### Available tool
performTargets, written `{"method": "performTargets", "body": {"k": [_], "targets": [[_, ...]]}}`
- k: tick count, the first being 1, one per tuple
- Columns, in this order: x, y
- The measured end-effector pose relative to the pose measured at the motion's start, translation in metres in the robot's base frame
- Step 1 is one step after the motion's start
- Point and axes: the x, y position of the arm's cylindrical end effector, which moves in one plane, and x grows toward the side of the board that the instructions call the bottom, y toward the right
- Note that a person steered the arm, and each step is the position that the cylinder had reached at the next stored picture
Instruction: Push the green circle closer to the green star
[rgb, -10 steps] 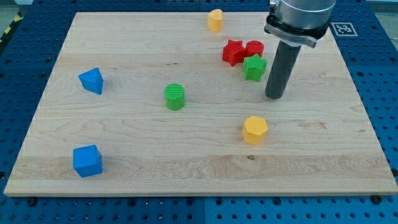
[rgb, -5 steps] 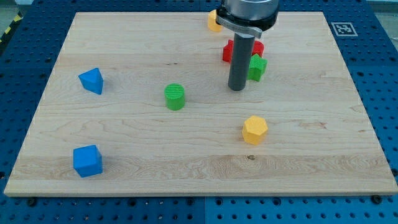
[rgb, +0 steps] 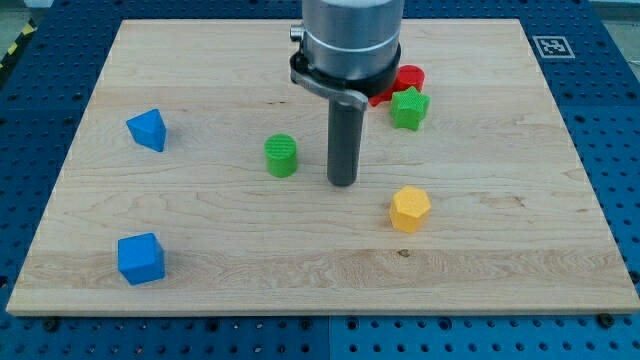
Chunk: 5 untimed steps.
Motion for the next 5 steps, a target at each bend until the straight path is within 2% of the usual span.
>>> {"method": "performTargets", "body": {"k": [1,2,3,5], "targets": [[0.028,-0.005],[0.031,-0.036],[0.029,-0.079],[-0.010,-0.093]]}}
